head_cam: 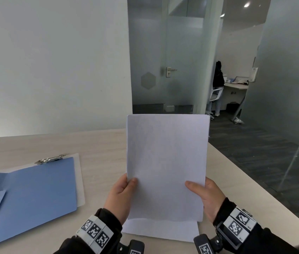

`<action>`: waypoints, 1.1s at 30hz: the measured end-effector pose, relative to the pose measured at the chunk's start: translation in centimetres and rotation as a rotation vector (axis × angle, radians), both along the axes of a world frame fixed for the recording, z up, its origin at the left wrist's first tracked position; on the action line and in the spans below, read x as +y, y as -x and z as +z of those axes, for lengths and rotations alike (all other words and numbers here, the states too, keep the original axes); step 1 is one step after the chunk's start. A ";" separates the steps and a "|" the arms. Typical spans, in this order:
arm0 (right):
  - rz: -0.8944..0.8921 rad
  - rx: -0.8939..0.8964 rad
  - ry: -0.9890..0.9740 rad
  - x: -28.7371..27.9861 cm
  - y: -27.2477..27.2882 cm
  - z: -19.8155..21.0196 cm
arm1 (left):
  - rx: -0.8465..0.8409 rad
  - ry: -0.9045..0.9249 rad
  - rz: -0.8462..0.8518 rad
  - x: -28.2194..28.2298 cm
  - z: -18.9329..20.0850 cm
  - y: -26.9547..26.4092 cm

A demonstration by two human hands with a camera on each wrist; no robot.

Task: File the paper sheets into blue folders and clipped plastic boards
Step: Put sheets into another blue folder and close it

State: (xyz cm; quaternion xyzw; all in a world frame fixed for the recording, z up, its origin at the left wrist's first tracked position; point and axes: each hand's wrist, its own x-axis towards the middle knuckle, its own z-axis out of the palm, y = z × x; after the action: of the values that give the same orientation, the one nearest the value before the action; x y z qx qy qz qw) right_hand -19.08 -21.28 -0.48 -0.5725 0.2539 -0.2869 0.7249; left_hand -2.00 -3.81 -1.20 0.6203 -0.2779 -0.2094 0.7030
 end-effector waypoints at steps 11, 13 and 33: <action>0.280 0.199 0.297 7.4 -9.0 0.6 | 0.200 0.022 0.300 10.9 0.5 -6.1; 0.327 0.204 0.258 9.3 -11.5 0.1 | 0.244 -0.014 0.324 14.0 0.3 -7.1; 0.373 0.370 0.231 22.3 -28.1 -1.9 | 0.622 0.197 0.907 33.5 -2.8 -11.1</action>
State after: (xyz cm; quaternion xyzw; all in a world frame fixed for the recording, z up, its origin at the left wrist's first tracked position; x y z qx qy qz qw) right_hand 9.06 0.98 -2.39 -0.7309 0.2376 -0.0662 0.6364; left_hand 9.13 29.68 -4.01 0.5181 0.2189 -0.0320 0.8262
